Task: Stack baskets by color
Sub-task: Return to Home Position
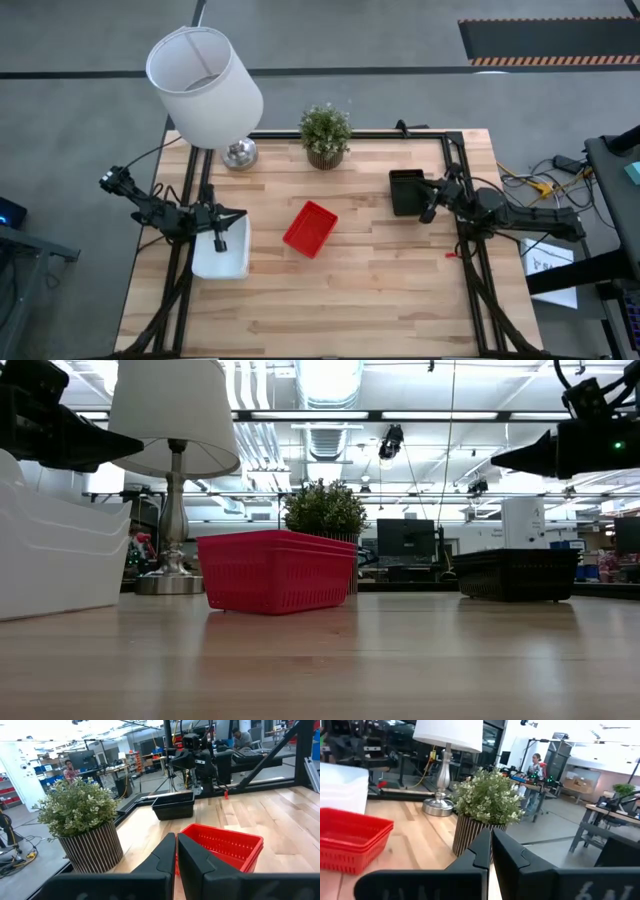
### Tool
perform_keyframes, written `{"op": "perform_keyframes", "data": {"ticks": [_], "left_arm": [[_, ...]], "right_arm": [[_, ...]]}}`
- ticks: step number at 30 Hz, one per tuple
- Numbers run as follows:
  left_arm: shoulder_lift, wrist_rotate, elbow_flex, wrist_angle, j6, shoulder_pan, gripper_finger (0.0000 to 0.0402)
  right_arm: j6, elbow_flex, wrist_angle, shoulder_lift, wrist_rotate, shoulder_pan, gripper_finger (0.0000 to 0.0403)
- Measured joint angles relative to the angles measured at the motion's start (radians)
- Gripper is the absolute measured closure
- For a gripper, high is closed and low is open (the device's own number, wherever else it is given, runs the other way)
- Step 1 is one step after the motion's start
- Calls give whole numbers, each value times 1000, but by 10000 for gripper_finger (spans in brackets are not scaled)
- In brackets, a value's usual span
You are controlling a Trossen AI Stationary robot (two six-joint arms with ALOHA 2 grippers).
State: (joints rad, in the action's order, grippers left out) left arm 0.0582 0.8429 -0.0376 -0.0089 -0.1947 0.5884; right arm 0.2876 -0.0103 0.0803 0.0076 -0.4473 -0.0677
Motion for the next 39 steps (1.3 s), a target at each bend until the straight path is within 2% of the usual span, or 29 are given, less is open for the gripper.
{"op": "perform_keyframes", "data": {"ticks": [7, 39], "left_arm": [[0, 0, 0, 0, 0, 0, 402], [0, 0, 0, 0, -1, 0, 402]], "right_arm": [[1, -5, 12, 34, 1, 0, 394], [1, -10, 5, 35, 2, 0, 394]]}}
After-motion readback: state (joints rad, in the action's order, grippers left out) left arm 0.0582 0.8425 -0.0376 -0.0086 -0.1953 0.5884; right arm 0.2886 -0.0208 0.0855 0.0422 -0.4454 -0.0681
